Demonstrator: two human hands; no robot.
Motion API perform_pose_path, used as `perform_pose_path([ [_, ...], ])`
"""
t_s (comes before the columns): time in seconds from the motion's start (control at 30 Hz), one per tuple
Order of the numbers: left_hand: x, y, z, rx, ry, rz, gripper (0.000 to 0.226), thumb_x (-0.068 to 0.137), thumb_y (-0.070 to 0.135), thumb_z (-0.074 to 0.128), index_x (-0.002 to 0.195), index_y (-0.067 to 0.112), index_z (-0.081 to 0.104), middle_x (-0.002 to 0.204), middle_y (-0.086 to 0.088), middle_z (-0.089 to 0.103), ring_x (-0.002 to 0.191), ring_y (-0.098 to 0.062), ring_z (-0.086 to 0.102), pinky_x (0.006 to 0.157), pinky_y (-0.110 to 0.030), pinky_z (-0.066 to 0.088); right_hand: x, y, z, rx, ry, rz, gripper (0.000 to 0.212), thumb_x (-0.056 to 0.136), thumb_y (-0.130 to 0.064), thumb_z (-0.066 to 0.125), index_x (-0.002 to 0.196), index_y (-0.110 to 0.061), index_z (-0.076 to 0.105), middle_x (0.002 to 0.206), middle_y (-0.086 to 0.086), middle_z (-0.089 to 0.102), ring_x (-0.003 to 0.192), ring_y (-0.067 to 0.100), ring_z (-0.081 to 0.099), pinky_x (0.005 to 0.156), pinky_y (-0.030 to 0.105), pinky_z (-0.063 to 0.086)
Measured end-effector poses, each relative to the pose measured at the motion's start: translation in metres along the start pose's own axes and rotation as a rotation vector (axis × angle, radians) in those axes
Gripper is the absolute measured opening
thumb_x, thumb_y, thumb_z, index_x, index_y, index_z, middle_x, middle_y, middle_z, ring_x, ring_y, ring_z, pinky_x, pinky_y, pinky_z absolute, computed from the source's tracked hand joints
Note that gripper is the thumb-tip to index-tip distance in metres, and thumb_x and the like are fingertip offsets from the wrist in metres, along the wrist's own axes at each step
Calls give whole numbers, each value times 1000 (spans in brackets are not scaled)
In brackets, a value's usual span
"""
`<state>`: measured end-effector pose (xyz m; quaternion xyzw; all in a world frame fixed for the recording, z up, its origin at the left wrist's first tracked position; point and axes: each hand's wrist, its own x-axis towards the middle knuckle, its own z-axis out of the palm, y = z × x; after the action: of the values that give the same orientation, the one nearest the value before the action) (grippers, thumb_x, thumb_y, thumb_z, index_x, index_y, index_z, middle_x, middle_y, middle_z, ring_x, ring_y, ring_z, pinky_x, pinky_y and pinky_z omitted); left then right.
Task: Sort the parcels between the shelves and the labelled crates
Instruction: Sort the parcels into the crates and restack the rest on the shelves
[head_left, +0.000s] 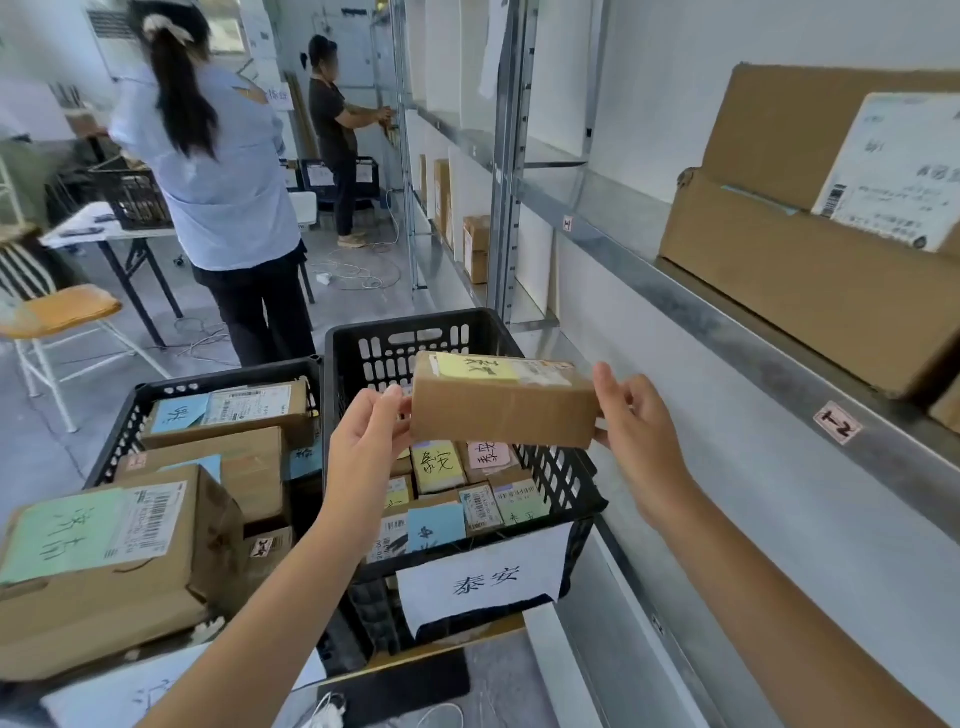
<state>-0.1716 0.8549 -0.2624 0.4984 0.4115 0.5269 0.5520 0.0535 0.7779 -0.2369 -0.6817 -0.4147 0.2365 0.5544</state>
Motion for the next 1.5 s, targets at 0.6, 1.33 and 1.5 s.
perform_pose_path([
  [0.6, 25, -18, -16, 174, -5, -76, 54, 64, 65, 79, 94, 21, 67, 107, 10, 73, 101, -9, 68, 90, -41, 55, 34, 27, 29, -22, -227, 70, 17, 92, -49, 61, 103, -37, 67, 91, -22, 74, 81, -6, 69, 61, 12, 53],
  [1.33, 119, -82, -14, -88, 6, -264, 25, 99, 17, 50, 106, 0, 67, 100, -8, 75, 98, -17, 72, 88, -29, 58, 128, 69, 67, -738, -464, 16, 58, 65, -80, 61, 104, -37, 61, 95, -13, 65, 76, 6, 66, 55, 24, 57],
  [1.5, 126, -92, -15, -70, -1, -267, 25, 99, 17, 49, 102, 3, 69, 99, -7, 75, 98, -17, 72, 90, -33, 57, 152, 71, 80, -779, -678, -17, 86, 48, -95, 58, 123, -53, 53, 99, -20, 59, 81, 2, 64, 59, 23, 55],
])
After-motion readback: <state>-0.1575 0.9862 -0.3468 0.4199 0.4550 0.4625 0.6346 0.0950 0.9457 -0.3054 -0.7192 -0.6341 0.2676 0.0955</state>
